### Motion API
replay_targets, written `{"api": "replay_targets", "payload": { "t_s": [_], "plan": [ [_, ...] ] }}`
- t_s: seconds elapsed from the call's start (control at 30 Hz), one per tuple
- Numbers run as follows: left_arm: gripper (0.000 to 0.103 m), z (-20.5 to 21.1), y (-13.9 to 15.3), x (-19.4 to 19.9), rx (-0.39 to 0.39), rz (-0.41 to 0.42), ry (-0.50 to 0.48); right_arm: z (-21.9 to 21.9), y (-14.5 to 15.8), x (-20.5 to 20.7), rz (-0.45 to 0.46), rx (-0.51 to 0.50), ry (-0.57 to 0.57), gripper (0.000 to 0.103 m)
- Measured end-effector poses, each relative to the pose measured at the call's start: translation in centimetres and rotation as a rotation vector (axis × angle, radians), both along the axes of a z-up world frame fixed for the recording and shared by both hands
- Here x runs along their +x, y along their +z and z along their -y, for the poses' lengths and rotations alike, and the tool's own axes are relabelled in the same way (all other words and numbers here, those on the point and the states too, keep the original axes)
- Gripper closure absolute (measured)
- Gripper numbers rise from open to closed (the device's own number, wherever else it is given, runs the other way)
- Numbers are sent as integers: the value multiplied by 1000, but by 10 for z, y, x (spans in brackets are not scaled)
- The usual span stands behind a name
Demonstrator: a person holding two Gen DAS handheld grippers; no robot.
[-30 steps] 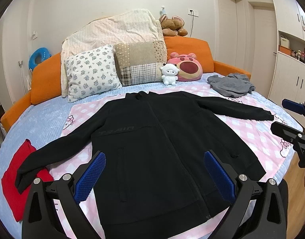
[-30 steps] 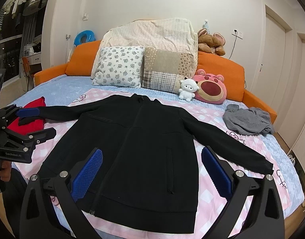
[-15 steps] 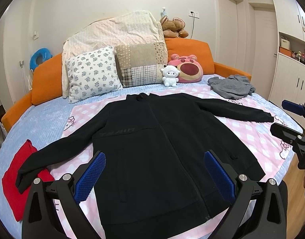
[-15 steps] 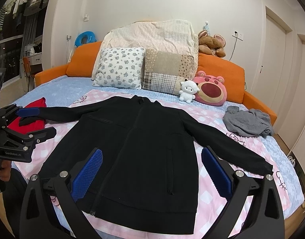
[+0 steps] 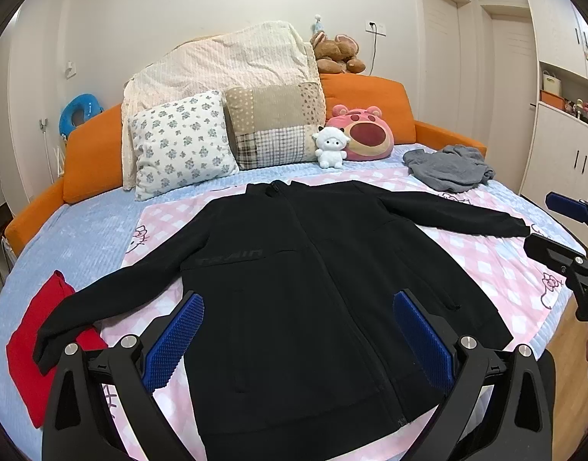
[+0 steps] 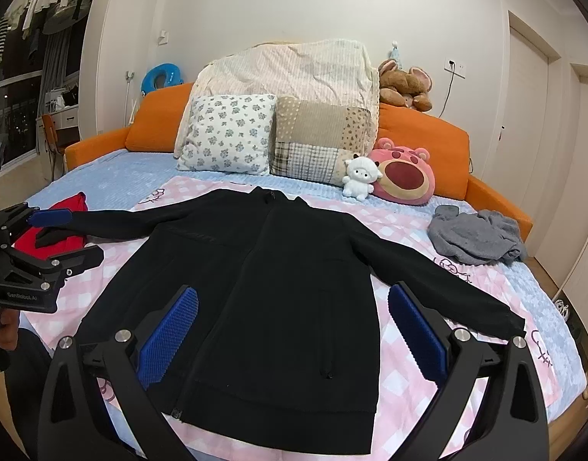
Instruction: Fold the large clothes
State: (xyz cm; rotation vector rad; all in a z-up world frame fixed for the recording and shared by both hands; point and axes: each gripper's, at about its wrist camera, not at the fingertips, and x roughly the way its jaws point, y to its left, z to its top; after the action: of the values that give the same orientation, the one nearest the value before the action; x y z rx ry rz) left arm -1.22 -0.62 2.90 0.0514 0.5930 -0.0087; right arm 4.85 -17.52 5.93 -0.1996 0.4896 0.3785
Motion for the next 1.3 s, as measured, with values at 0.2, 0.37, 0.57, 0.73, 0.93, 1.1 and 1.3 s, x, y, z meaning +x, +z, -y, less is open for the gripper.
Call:
{"api": "replay_targets", "payload": {
  "t_s": [0.2,0.37,0.57,0.73,0.93,1.1,1.3],
  "plan": [
    [3,-1,-1,0,-6,0,-2,0,2,1,0,-3,1,5],
    [3,-1,0,0,-5,0,-2,-1,3,3,1,-7,0,5],
    [3,-1,0,0,-6,-2,-3,-1,3,3,3,-6,0,5],
    [3,-1,0,1,-13,0,0,-1,3,2,2,-5,1,5],
    [3,-1,2,2,-13,4,3,0,4,4,7,-4,1,5],
    [3,-1,5,3,-27,5,6,1,4,1,19,-7,-1,5],
    [3,0,8,3,-20,7,0,1,4,1,17,-4,-2,5]
  ]
}}
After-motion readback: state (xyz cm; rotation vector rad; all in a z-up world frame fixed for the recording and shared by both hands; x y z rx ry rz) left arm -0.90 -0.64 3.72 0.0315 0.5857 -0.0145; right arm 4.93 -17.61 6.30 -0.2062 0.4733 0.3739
